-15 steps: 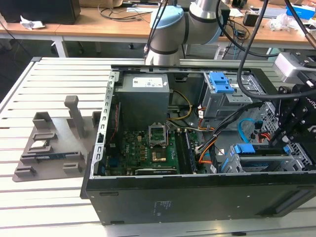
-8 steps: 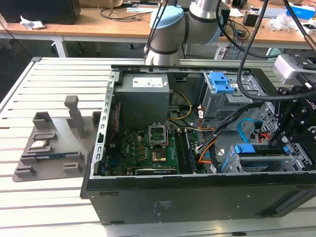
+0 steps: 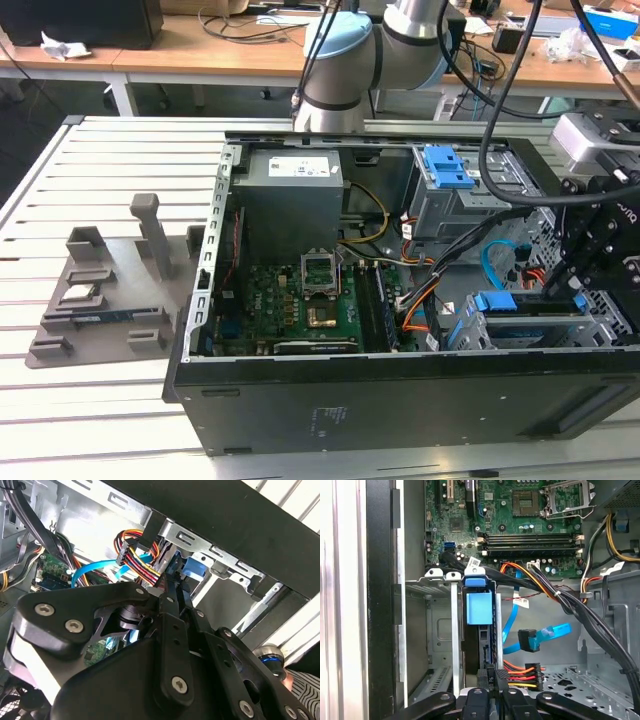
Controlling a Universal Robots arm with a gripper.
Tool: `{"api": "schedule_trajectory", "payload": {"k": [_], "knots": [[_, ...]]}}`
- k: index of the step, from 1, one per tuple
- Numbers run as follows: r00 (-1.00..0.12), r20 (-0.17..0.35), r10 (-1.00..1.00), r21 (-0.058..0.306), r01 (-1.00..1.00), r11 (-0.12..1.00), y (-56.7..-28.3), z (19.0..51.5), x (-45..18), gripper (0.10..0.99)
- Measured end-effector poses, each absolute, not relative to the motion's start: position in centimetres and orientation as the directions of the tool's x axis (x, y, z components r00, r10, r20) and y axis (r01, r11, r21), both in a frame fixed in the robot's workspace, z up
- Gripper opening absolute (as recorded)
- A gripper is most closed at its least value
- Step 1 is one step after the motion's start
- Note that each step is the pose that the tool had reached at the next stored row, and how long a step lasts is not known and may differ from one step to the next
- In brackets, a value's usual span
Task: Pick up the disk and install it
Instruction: 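Insert the first disk wire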
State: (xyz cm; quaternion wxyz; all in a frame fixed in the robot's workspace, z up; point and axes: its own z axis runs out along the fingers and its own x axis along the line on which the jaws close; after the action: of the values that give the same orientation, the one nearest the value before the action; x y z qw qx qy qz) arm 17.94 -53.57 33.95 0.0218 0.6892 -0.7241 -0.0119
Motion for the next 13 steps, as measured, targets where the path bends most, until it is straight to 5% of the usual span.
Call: {"api": "schedule_trajectory", "payload": {"k": [10, 13], "knots": [[-0.049, 0.016, -0.999, 0.047, -0.998, 0.05, -53.57, 33.54, 17.95, 0.173], [-0.049, 0.017, -0.999, 0.047, -0.998, 0.05, -53.57, 33.56, 17.94, 0.247]]}}
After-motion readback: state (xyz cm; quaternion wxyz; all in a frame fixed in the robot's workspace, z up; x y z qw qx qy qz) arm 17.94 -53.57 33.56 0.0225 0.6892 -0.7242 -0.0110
